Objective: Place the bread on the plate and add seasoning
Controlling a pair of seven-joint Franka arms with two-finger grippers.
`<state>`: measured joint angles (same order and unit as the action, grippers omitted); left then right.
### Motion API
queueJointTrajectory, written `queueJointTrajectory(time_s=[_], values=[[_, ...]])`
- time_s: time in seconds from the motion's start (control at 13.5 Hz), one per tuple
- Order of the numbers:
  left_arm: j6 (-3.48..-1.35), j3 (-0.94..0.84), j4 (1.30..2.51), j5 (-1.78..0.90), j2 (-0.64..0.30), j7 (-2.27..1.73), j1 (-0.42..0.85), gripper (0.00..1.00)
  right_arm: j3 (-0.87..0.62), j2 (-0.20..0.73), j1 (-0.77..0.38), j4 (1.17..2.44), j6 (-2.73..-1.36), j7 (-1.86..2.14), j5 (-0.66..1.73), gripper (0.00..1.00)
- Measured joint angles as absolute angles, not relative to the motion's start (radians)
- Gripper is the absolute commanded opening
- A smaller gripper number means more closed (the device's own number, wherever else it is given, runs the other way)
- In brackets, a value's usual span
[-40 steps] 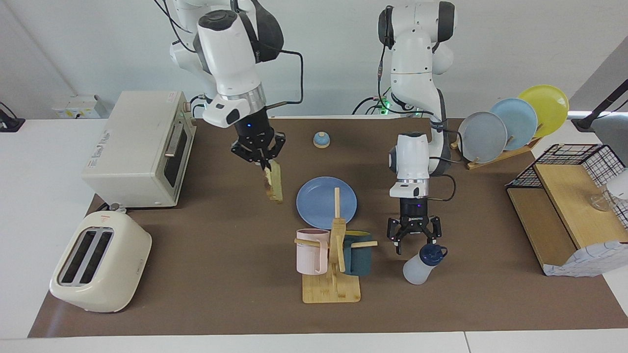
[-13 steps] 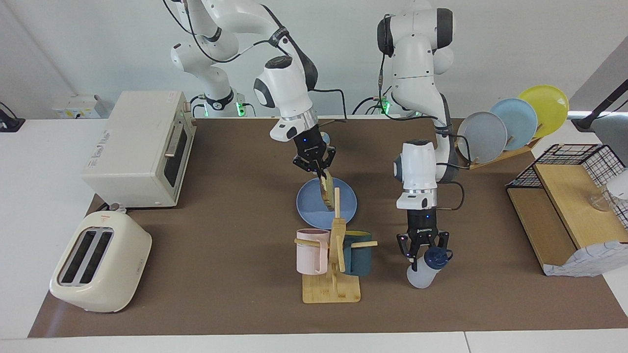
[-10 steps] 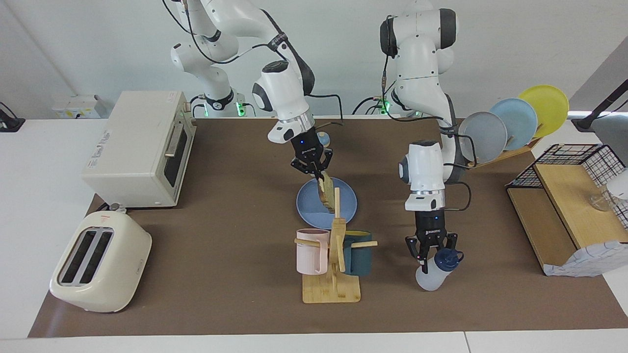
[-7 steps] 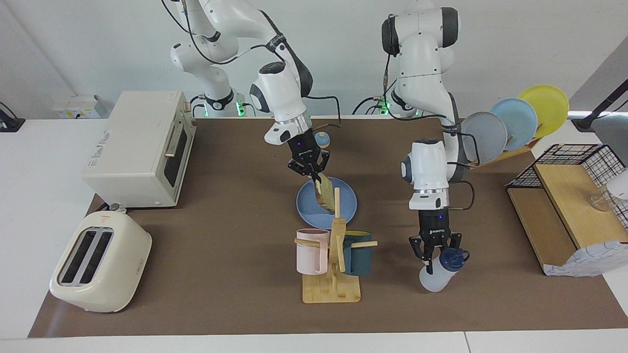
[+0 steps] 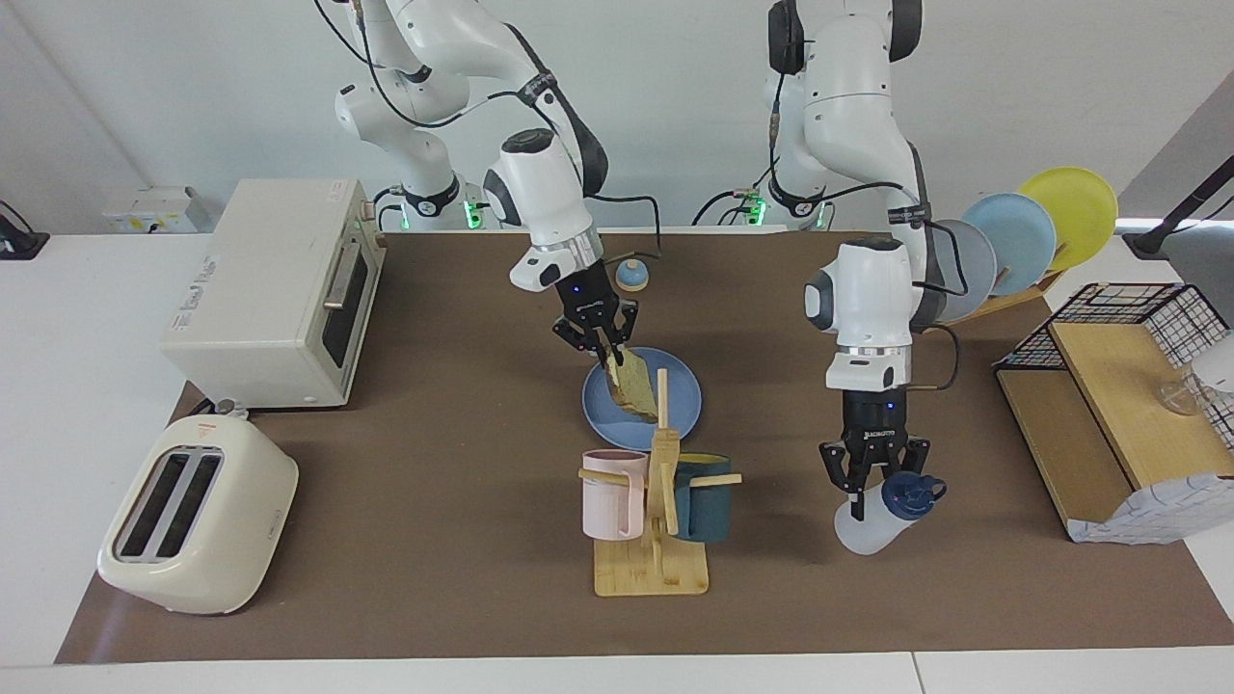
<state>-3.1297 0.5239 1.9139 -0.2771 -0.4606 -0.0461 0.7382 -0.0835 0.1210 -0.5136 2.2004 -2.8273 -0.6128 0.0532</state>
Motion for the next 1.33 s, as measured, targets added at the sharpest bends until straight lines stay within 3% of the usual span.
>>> queueJointTrajectory(time_s=[0.22, 0.44, 0.82, 1.33], values=[[-3.036, 0.524, 1.959, -0.277, -0.384, 0.092, 0.738, 0.0, -0.083, 0.113, -0.506, 2.203, -2.787, -0.613, 0.053, 1.0], [-2.801, 0.525, 1.976, -0.277, -0.263, 0.323, 0.738, 0.0, -0.083, 0.109, -0.493, 2.193, -2.763, -0.612, 0.053, 1.0], [-2.426, 0.527, 1.986, -0.278, -0.082, 0.61, 0.719, 0.0, -0.083, 0.108, -0.481, 2.075, -2.61, -0.612, 0.053, 1.0], [-2.107, 0.525, 2.007, -0.277, 0.043, 0.888, 0.716, 0.0, -0.09, 0.112, -0.493, 2.023, -2.551, -0.61, 0.053, 1.0]])
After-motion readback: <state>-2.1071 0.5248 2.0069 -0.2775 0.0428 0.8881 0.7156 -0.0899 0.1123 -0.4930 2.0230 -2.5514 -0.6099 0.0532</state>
